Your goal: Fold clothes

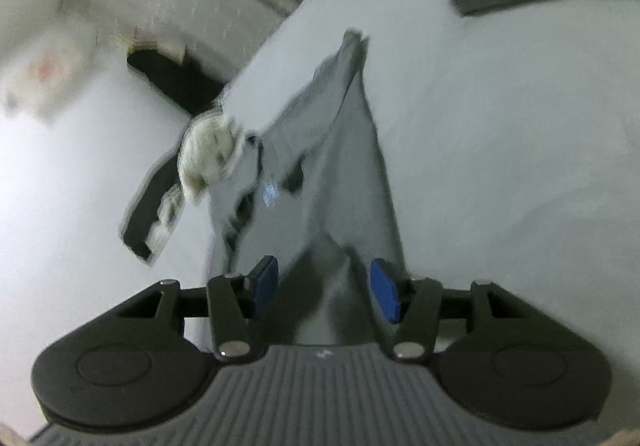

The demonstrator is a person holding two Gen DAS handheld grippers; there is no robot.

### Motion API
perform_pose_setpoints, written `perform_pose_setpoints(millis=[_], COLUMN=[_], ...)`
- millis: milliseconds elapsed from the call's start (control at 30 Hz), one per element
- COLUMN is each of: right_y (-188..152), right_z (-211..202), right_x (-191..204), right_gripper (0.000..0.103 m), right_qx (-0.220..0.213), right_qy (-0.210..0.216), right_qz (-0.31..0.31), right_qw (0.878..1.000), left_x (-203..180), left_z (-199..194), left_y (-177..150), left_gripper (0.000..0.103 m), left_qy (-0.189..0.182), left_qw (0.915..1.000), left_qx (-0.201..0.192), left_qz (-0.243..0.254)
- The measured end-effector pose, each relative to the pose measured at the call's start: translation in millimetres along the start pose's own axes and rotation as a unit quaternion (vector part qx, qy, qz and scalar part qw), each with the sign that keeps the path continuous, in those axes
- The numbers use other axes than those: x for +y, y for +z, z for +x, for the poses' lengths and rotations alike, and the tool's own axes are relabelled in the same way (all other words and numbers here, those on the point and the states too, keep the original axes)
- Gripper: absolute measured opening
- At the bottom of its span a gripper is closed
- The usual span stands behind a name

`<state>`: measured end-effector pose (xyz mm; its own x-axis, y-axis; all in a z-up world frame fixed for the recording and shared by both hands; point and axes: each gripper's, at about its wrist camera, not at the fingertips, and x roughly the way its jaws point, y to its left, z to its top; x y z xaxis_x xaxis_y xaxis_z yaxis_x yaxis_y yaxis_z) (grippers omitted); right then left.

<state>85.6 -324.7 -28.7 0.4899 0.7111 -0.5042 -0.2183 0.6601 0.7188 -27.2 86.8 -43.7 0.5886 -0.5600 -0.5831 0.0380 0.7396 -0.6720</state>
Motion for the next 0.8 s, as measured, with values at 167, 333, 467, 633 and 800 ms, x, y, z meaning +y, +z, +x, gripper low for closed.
perform_pose_setpoints(millis=[167, 333, 467, 633, 800], right_y=[-16, -22, -27, -28, -28], right_z=[6, 16, 24, 20, 13], right_x=[19, 28, 37, 43, 50], right_gripper=[0.037, 0.037, 0.019, 0.008, 0.006], right_qx=[-0.005, -0.012, -0.018, -0.033, -0.05], right_qy=[-0.037, -0.058, -0.082, -0.092, -0.084], right_qz=[-0.103, -0.157, -0.189, -0.202, -0.207], right_qw=[0.994, 0.986, 0.978, 0.975, 0.973], left_x=[-5, -7, -11, -12, -10], left_z=[0, -2, -2, -5, -13], left_y=[-9, -13, -16, -19, -17], left_gripper=[0.033, 0.023, 0.013, 0.006, 0.004], left_qy=[0.015, 0.031, 0.04, 0.037, 0.024], left_qw=[0.9997, 0.999, 0.9984, 0.9979, 0.9969], left_qx=[-0.016, -0.029, -0.038, -0.052, -0.075], left_qz=[0.01, 0.011, 0.017, 0.013, -0.003])
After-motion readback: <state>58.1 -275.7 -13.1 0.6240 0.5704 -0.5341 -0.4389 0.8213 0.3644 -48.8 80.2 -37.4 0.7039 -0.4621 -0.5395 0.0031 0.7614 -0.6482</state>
